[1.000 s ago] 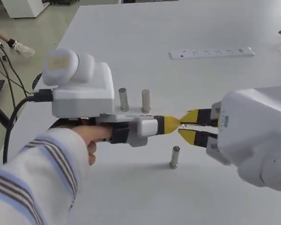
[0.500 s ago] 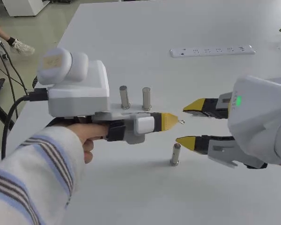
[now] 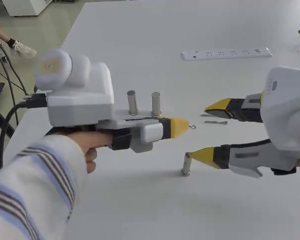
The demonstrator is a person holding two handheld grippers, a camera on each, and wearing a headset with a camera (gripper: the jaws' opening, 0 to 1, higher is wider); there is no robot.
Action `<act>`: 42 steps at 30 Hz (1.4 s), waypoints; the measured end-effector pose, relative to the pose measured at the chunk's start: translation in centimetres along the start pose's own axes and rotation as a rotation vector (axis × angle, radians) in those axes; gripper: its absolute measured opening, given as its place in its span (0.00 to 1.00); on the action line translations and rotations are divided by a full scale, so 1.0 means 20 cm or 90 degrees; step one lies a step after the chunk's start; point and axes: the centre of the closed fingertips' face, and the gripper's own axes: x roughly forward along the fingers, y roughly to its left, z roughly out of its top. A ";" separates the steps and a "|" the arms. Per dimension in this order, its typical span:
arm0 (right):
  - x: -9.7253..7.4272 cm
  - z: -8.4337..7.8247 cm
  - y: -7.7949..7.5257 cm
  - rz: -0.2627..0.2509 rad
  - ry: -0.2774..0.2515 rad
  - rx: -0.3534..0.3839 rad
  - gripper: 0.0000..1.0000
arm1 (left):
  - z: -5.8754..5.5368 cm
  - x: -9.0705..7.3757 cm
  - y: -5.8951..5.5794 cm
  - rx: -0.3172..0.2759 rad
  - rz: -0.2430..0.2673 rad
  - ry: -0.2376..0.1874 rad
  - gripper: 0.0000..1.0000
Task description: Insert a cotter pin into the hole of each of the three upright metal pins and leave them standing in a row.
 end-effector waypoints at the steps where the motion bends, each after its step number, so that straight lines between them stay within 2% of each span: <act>1: 0.00 -0.01 0.00 0.004 0.002 0.011 0.46 | 0.00 0.00 0.00 0.003 0.001 -0.003 0.00; 3: 0.00 -0.01 0.00 0.009 -0.002 0.017 0.48 | 0.01 0.00 0.00 0.027 -0.003 -0.006 0.00; 4: 0.00 -0.01 0.00 0.009 -0.002 0.015 0.48 | 0.01 -0.01 0.00 0.055 -0.001 -0.006 0.00; 8: -0.02 0.00 -0.01 0.017 -0.003 0.020 0.50 | 0.00 -0.01 0.00 0.083 -0.004 0.002 0.00; 11: -0.03 0.00 -0.01 0.030 0.002 0.024 0.50 | 0.01 -0.02 -0.02 0.136 -0.006 -0.006 0.00; 16: -0.05 -0.02 -0.02 0.050 0.008 0.036 0.48 | 0.03 -0.02 -0.05 0.197 -0.014 -0.018 0.00; 20: -0.06 -0.02 -0.02 0.052 0.009 0.027 0.46 | 0.04 -0.02 -0.07 0.232 -0.022 -0.017 0.00; 24: -0.06 -0.02 -0.01 0.065 0.010 0.038 0.46 | 0.04 -0.02 -0.09 0.253 -0.037 -0.020 0.00; 26: -0.07 -0.02 0.01 0.078 0.008 0.049 0.46 | 0.04 -0.02 -0.10 0.287 -0.041 -0.020 0.00; 31: -0.08 -0.04 0.03 0.112 0.008 0.073 0.44 | 0.02 -0.03 -0.12 0.315 -0.051 -0.017 0.00; 42: -0.10 -0.05 0.03 0.155 -0.005 0.109 0.41 | 0.02 -0.03 -0.15 0.352 -0.066 -0.018 0.00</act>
